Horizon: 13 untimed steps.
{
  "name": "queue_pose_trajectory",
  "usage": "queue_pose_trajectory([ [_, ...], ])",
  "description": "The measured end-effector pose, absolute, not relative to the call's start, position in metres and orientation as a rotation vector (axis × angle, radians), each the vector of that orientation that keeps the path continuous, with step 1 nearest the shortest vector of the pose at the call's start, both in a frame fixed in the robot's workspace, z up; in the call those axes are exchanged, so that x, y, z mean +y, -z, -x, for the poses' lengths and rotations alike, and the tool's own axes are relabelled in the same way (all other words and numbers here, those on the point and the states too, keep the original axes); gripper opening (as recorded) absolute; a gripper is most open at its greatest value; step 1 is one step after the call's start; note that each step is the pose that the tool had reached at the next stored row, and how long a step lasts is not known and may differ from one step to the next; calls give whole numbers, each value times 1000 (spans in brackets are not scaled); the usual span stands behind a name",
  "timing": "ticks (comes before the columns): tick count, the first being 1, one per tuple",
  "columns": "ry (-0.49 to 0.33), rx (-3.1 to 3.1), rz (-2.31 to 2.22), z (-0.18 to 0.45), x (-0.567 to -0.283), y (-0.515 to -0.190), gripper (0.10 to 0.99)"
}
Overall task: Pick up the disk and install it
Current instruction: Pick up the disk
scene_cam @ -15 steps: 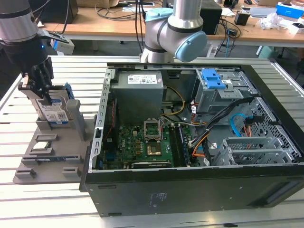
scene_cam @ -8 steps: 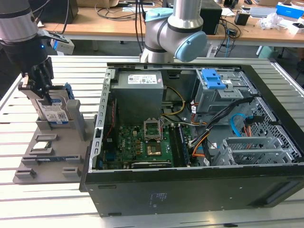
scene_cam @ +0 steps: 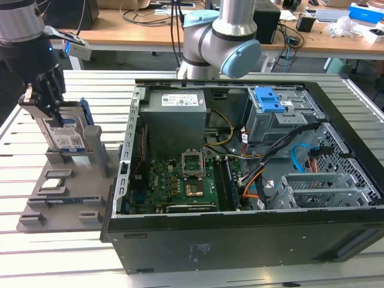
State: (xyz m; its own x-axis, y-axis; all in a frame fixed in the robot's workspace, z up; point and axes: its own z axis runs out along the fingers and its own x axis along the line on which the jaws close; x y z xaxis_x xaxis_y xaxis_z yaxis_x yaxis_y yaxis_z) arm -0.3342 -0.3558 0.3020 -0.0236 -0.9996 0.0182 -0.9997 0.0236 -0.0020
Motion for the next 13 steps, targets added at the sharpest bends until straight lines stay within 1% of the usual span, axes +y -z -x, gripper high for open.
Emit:
queue_pose_trajectory([
  [13,-22,-2239,-2187,334,-355,-324,361],
])
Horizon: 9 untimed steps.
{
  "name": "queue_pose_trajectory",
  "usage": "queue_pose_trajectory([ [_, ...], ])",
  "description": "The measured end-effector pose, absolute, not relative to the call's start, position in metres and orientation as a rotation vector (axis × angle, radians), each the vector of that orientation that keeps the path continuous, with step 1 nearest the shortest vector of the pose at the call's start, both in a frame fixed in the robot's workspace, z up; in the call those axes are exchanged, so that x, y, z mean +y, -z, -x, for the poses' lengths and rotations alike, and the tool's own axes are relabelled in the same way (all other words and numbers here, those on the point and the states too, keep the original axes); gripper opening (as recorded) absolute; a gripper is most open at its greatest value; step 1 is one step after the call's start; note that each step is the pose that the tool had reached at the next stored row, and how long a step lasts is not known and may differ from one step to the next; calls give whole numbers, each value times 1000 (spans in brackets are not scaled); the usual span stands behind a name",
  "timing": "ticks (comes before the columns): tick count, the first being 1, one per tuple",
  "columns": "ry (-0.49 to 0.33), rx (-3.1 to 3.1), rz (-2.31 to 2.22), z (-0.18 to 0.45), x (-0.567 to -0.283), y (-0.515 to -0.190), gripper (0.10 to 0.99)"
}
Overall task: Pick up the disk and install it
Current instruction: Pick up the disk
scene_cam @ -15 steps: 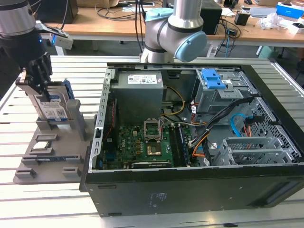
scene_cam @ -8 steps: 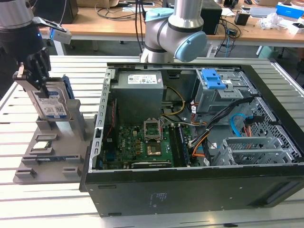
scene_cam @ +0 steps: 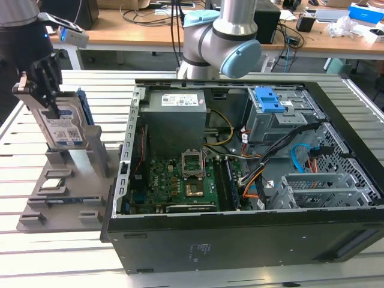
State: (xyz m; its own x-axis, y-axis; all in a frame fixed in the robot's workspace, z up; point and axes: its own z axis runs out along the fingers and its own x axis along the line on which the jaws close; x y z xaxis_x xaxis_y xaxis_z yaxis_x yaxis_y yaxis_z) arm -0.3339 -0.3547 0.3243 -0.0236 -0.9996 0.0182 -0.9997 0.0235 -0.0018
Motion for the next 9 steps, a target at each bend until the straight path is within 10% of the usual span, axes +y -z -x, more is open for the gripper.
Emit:
queue_pose_trajectory([
  [9,-21,-2239,-2187,334,-354,-341,361],
])
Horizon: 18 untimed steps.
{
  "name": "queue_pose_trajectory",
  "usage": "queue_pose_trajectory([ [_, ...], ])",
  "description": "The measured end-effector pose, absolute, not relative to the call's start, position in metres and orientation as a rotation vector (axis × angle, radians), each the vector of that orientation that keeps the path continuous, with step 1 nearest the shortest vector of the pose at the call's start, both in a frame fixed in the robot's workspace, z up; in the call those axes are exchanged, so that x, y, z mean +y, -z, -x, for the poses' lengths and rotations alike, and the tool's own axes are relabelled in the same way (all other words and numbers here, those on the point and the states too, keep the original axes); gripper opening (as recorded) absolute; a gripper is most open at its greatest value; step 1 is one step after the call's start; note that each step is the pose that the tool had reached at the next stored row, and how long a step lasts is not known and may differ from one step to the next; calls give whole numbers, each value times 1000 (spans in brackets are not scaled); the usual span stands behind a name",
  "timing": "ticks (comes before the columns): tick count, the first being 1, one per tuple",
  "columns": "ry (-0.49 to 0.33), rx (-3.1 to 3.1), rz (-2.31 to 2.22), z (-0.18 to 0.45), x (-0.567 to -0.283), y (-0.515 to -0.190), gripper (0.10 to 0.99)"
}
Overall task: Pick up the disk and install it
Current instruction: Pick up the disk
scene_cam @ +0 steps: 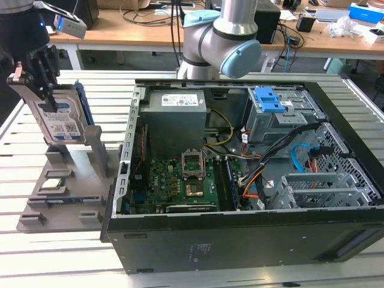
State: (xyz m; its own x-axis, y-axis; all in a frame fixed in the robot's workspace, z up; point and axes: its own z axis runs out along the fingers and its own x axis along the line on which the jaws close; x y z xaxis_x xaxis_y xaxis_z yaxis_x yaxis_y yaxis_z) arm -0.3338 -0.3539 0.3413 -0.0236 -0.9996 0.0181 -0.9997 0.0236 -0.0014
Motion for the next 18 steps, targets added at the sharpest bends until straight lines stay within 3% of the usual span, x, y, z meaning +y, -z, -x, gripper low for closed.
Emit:
queue_pose_trajectory([
  [18,-20,-2238,-2186,333,-352,-379,361],
])
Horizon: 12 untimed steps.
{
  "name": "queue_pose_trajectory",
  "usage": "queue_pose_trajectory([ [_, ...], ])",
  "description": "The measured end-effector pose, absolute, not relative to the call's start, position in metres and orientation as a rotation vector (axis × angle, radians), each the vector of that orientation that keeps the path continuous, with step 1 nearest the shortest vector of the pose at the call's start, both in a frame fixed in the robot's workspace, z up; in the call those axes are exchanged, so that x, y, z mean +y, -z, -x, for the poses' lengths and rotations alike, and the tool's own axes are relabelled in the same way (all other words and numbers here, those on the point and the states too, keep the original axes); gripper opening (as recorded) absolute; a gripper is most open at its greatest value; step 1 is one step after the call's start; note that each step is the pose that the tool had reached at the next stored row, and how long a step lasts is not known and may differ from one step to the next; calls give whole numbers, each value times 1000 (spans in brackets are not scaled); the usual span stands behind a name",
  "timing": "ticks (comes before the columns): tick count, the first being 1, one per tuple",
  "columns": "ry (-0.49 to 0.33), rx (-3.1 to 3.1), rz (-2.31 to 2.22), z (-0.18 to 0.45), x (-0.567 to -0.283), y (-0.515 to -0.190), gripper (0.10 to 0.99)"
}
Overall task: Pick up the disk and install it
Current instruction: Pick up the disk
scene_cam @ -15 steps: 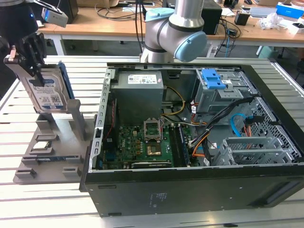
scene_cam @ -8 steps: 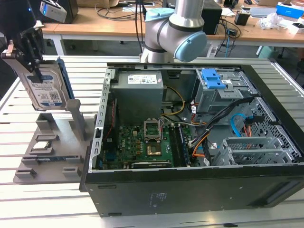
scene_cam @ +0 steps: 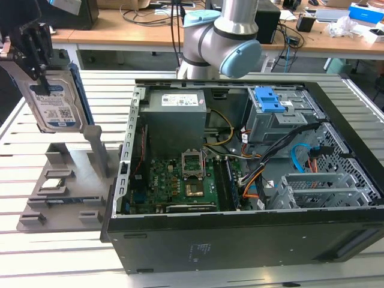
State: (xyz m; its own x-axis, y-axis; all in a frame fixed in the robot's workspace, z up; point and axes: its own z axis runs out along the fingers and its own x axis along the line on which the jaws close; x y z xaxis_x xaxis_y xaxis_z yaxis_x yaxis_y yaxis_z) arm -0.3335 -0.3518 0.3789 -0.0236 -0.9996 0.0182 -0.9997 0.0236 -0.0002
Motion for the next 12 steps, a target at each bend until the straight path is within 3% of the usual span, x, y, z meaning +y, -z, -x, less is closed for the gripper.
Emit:
queue_pose_trajectory([
  [12,-18,-2237,-2185,333,-350,-407,361],
])
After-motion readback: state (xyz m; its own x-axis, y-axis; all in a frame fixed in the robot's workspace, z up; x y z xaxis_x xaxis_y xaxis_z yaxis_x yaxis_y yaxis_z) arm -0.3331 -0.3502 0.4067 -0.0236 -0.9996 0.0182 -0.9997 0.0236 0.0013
